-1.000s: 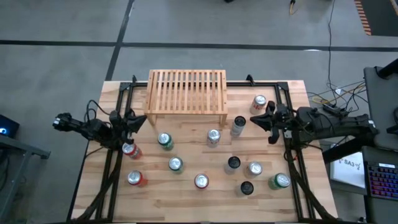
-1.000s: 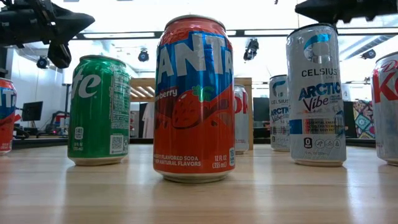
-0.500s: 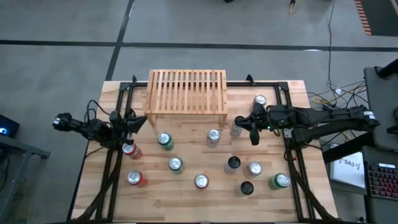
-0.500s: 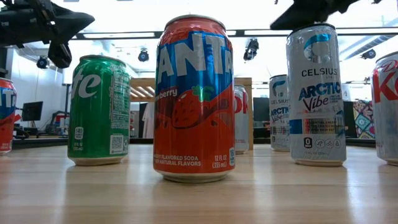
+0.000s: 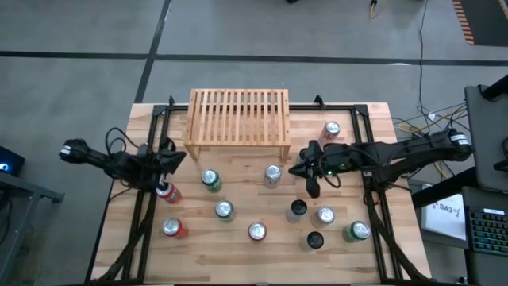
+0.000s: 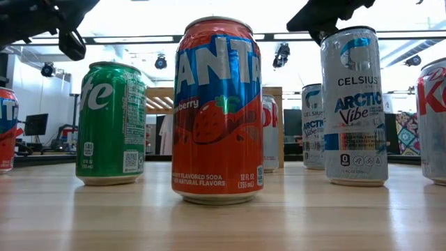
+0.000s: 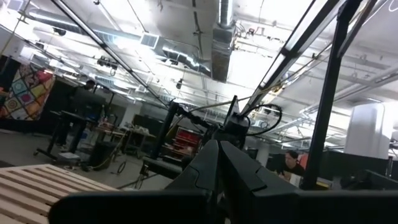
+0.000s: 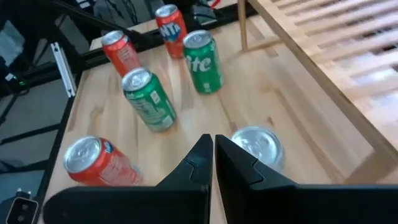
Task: Place canned beverage on shelf
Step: Put the middle white soda can on the shelf
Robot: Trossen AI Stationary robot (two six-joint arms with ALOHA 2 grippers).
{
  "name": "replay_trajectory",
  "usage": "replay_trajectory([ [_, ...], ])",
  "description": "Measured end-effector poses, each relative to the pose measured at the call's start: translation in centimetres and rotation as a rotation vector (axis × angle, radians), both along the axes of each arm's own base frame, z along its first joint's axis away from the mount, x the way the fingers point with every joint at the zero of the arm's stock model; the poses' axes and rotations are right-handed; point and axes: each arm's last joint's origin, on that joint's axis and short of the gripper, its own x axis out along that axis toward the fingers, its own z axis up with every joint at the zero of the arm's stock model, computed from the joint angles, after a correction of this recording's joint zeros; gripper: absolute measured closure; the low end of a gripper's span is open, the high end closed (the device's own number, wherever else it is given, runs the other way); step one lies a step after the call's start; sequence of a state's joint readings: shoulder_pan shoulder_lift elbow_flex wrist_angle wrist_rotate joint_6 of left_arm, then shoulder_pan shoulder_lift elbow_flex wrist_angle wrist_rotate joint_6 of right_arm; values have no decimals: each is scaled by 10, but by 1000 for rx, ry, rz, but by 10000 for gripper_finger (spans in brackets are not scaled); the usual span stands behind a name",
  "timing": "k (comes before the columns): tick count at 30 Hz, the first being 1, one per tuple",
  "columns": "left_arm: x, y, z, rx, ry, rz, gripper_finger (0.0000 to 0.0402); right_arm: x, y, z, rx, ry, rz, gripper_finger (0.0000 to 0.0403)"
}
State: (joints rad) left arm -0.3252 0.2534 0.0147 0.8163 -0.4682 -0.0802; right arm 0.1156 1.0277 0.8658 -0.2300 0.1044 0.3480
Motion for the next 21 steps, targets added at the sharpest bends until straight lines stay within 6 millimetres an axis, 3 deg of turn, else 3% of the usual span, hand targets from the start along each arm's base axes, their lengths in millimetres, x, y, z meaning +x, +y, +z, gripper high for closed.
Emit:
replay_trajectory([
  [12,19,-8,7,69,32,-15,401,54,6,8,-22,43,9,394],
  [21,43,-15,37,293,313,48,401,91,11,7,-37,123,14,394],
])
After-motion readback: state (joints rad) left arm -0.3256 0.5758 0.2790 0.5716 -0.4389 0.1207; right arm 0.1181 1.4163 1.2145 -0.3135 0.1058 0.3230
